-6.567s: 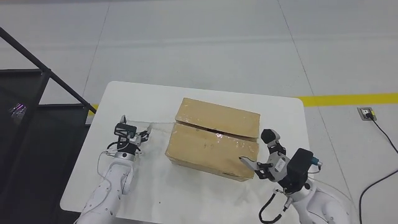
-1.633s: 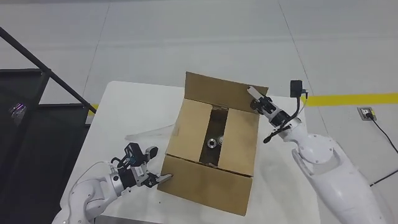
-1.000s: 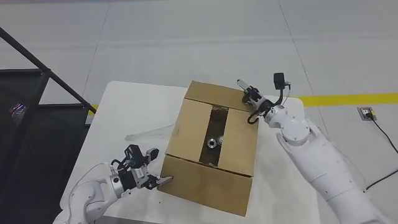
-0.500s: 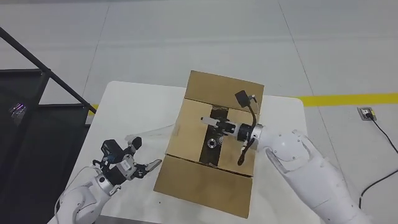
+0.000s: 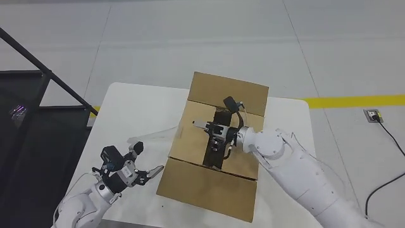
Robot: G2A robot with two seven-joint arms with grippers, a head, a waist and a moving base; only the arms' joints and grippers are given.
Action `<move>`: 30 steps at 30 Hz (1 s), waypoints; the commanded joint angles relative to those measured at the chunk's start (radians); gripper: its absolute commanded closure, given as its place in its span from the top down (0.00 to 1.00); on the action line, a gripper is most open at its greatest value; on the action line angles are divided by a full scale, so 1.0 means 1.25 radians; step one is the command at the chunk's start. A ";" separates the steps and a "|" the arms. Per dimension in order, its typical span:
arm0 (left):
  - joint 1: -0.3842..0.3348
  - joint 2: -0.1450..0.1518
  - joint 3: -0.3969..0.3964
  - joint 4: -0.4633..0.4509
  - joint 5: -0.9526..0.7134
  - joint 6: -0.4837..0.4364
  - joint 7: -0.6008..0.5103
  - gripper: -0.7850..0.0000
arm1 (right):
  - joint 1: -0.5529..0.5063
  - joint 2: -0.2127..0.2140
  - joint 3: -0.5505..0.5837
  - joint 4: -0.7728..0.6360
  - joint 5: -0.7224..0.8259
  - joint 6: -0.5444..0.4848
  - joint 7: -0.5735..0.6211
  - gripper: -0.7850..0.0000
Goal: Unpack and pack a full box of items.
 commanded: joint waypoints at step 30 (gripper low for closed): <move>-0.092 -0.030 0.093 0.006 -0.097 0.226 -0.054 1.00 | 0.085 -0.100 -0.030 0.046 0.122 -0.244 0.082 1.00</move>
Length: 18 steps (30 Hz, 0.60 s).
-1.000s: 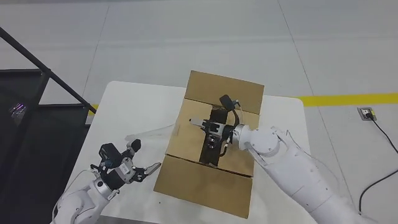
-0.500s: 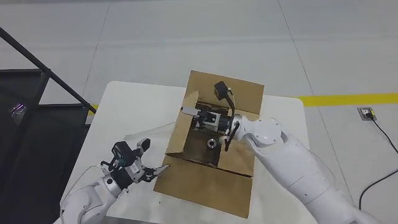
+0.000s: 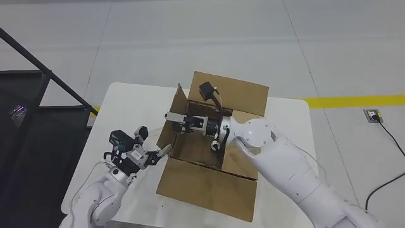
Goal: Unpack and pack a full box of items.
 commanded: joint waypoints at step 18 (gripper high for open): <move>0.052 0.003 -0.084 0.013 -0.032 0.040 -0.004 1.00 | -0.345 0.126 0.362 -0.502 -0.396 0.088 -0.116 1.00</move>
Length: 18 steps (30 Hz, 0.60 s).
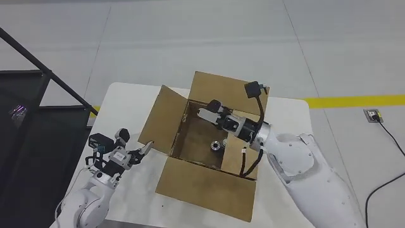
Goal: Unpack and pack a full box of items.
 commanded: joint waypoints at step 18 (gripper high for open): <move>-0.037 -0.010 0.041 0.098 0.063 0.061 -0.036 1.00 | -0.239 0.046 0.236 -0.100 0.021 -0.035 0.028 1.00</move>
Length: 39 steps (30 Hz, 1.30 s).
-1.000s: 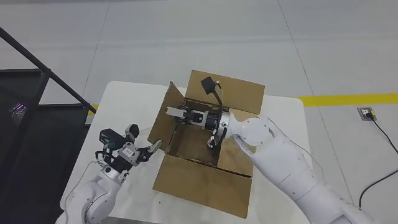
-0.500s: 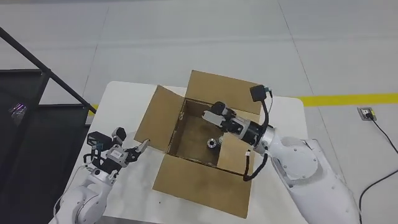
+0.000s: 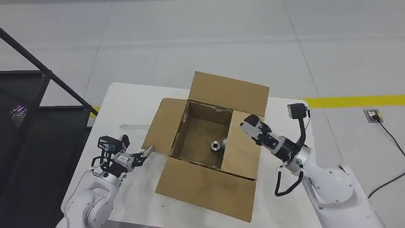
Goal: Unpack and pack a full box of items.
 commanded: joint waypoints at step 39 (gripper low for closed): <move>-0.036 -0.005 0.080 -0.340 -0.145 -0.129 -0.242 1.00 | -0.151 0.016 0.160 -0.012 0.063 -0.049 -0.094 1.00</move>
